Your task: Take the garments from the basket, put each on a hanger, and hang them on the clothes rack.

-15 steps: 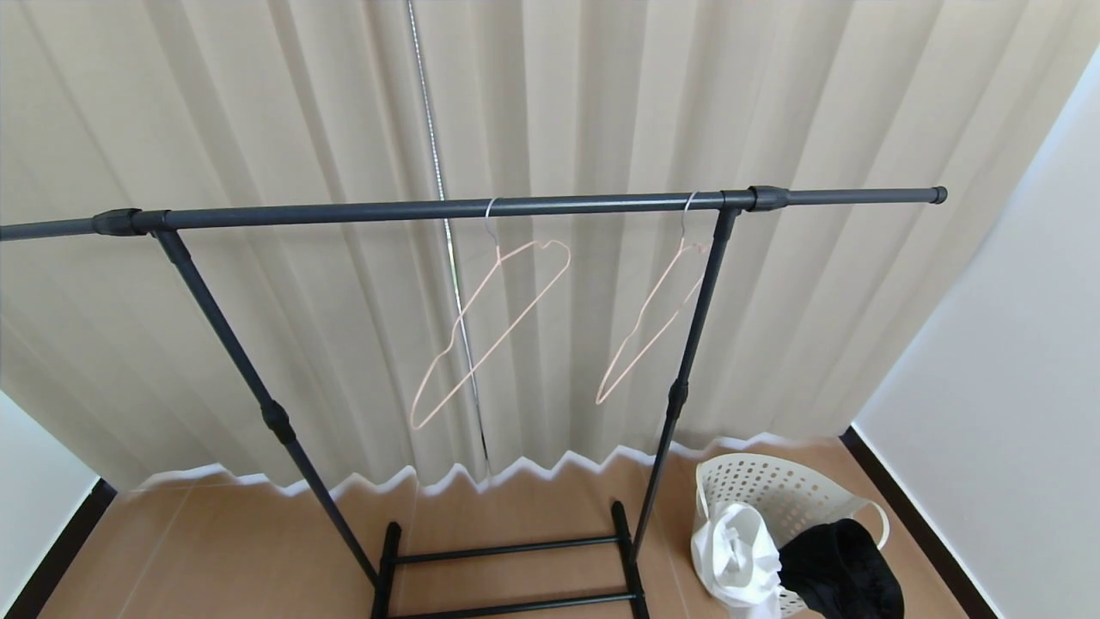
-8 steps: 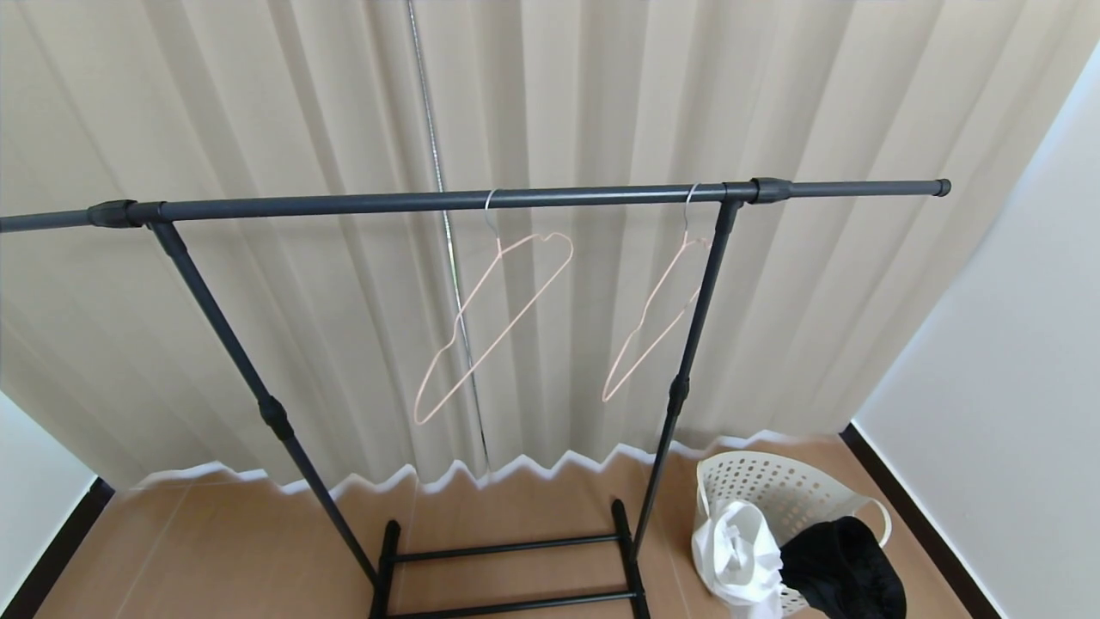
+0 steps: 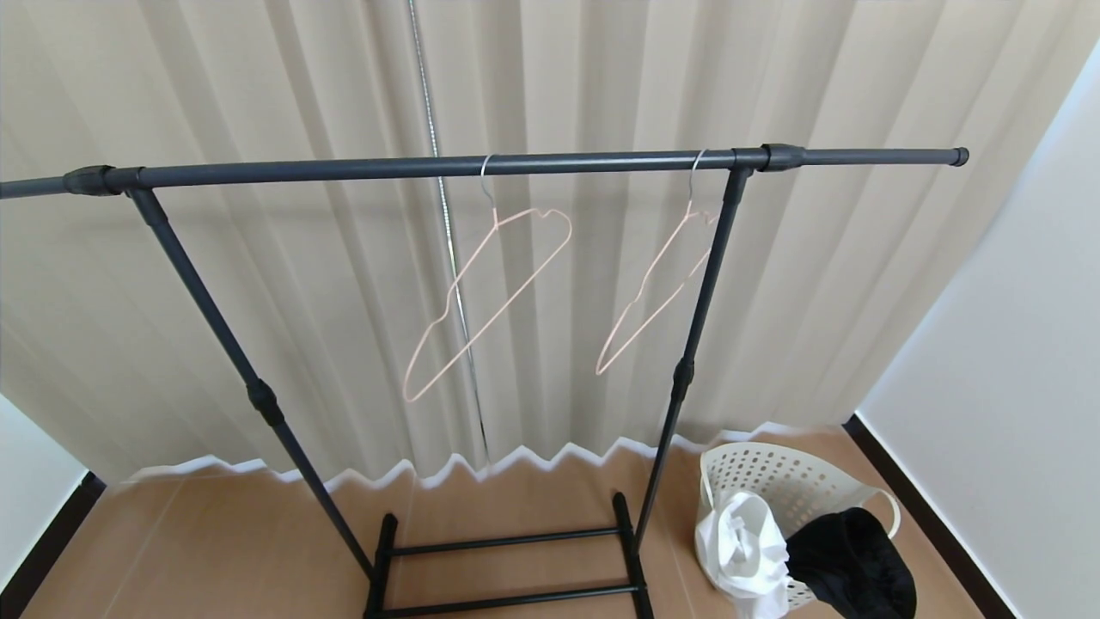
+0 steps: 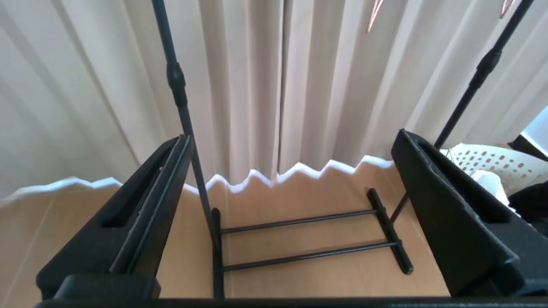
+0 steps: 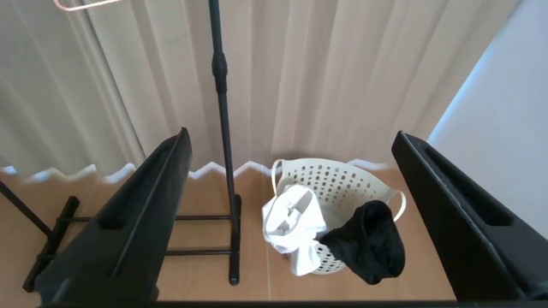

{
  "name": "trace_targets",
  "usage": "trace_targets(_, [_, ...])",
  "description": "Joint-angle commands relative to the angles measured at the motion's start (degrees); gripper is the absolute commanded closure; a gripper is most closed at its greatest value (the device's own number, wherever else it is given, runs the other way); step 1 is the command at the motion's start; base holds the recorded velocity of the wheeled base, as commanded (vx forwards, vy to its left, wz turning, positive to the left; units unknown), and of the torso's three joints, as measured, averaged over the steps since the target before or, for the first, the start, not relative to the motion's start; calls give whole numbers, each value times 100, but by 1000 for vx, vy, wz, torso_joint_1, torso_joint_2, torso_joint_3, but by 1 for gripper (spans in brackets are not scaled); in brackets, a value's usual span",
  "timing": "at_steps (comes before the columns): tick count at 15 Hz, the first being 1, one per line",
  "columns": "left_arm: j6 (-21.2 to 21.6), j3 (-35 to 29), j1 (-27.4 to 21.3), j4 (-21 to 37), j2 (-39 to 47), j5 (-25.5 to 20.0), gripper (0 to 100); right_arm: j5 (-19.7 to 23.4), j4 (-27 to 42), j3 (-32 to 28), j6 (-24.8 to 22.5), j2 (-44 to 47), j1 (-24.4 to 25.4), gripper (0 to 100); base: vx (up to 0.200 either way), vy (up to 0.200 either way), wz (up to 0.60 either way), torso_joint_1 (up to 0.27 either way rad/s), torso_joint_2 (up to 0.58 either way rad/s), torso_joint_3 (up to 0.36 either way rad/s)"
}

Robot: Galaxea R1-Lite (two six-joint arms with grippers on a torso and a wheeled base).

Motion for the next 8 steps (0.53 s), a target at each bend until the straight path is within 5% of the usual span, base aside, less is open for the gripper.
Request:
trace_targets(1, [4,0,1,-1,-1,-2,0,4,-7,-2,-1,7,7,0,0,0,0,-159,373,212])
trace_targets(8, [4,0,1,-1,-1,-2,0,4,2,-2,-1,7,-2,0,0,0,0,-166,406,243])
